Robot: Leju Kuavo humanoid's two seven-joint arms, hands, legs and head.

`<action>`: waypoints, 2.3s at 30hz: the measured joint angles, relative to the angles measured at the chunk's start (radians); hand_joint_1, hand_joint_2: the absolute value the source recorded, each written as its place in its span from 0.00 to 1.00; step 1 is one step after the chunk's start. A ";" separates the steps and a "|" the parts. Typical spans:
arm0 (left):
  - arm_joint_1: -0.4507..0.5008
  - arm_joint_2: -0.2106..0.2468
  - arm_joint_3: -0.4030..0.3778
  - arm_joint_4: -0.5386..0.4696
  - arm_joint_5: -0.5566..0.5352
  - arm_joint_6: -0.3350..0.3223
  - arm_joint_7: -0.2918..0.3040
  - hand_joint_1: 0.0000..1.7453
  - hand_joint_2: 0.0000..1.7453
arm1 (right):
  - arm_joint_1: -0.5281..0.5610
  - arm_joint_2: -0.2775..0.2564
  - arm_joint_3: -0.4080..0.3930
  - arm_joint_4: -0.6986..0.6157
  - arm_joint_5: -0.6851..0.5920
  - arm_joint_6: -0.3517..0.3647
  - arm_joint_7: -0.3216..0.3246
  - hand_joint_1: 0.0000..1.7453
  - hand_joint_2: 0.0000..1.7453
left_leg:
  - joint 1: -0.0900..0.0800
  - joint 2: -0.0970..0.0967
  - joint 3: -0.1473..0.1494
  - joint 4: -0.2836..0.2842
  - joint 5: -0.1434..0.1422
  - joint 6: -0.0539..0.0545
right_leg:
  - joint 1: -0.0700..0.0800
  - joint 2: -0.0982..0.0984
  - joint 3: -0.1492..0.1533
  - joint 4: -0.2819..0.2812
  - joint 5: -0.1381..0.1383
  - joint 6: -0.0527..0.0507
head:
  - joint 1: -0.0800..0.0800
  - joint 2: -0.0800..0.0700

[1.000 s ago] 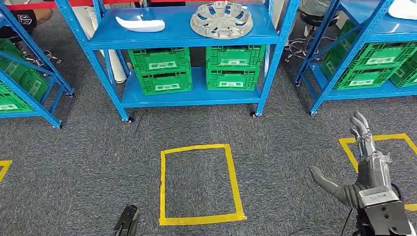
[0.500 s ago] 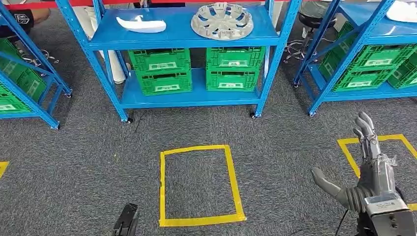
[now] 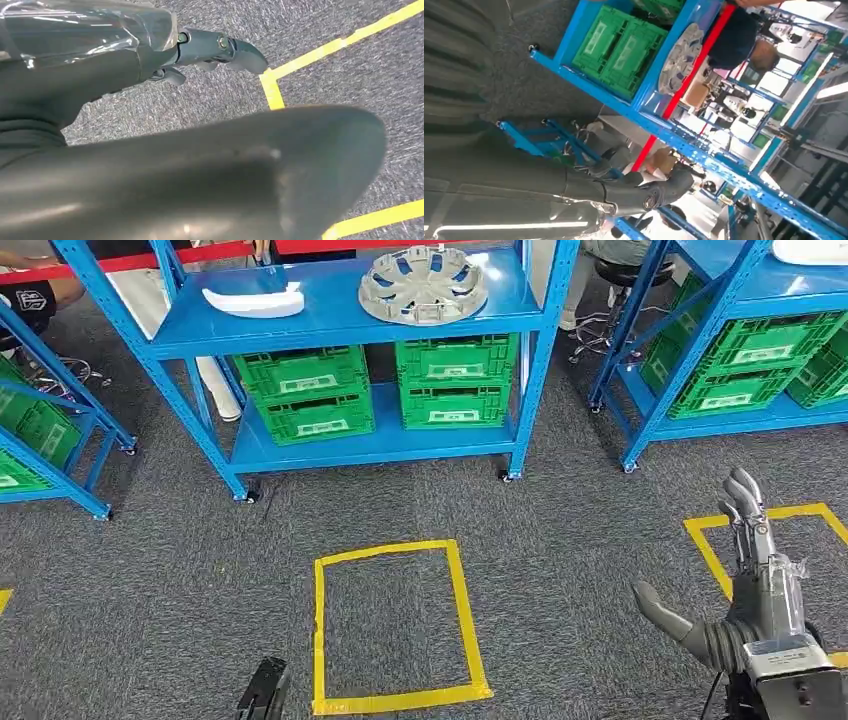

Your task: Take the parts from the cabinet and place them on the table.

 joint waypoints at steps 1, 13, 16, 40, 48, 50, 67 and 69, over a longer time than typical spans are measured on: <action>0.001 0.000 0.000 0.000 0.000 0.000 0.000 0.00 0.00 | 0.000 0.000 0.000 0.000 0.000 0.000 0.000 0.00 1.00 | -0.002 0.000 -0.002 -0.008 0.009 0.003 | 0.003 0.001 0.005 0.000 -0.004 -0.001 | 0.000 0.000; -0.002 0.007 -0.002 -0.004 0.000 0.003 0.002 0.00 0.00 | -0.002 0.009 -0.008 -0.007 -0.001 0.012 -0.003 0.00 1.00 | -0.042 -0.023 0.192 -0.369 0.181 0.106 | 0.010 -0.002 -0.011 0.154 -0.059 0.025 | 0.013 0.000; 0.004 -0.001 -0.003 -0.003 0.000 0.003 0.003 0.00 0.00 | 0.005 0.009 -0.008 -0.006 -0.001 0.019 -0.003 0.00 1.00 | -0.031 -0.024 0.217 -0.369 0.151 0.086 | -0.008 -0.005 -0.137 0.264 -0.130 0.039 | 0.012 0.000; 0.014 0.009 -0.003 -0.005 0.010 0.034 0.005 0.00 0.00 | -0.008 0.006 -0.005 0.000 -0.007 0.040 -0.013 0.00 1.00 | -0.064 -0.051 0.055 -0.281 0.227 0.089 | 0.035 0.010 0.092 -0.003 -0.101 -0.003 | 0.010 0.000; 0.007 -0.002 -0.003 -0.011 0.008 0.033 0.003 0.00 0.00 | -0.009 0.002 -0.005 0.002 -0.012 0.040 -0.013 0.00 1.00 | -0.057 -0.050 0.085 -0.291 0.197 0.101 | 0.026 -0.006 -0.110 0.258 -0.156 0.022 | 0.011 0.000; 0.007 -0.002 -0.003 -0.011 0.008 0.033 0.003 0.00 0.00 | -0.009 0.001 -0.005 0.002 -0.013 0.040 -0.013 0.00 1.00 | -0.058 -0.054 0.103 -0.290 0.186 0.096 | 0.025 -0.005 -0.048 0.066 -0.047 0.040 | 0.011 0.000; 0.003 0.003 -0.003 -0.011 0.008 0.034 0.003 0.00 0.00 | -0.010 0.002 -0.001 0.002 -0.013 0.040 -0.013 0.00 1.00 | -0.026 -0.008 0.123 -0.284 0.157 0.041 | 0.012 -0.011 -0.008 0.013 -0.010 0.004 | 0.006 0.000; 0.001 0.003 -0.003 -0.011 0.008 0.033 0.003 0.00 0.00 | -0.009 0.002 -0.001 0.002 -0.013 0.040 -0.013 0.00 1.00 | -0.033 -0.011 0.122 -0.287 0.156 0.047 | 0.004 -0.013 -0.009 0.012 -0.010 0.015 | 0.005 0.000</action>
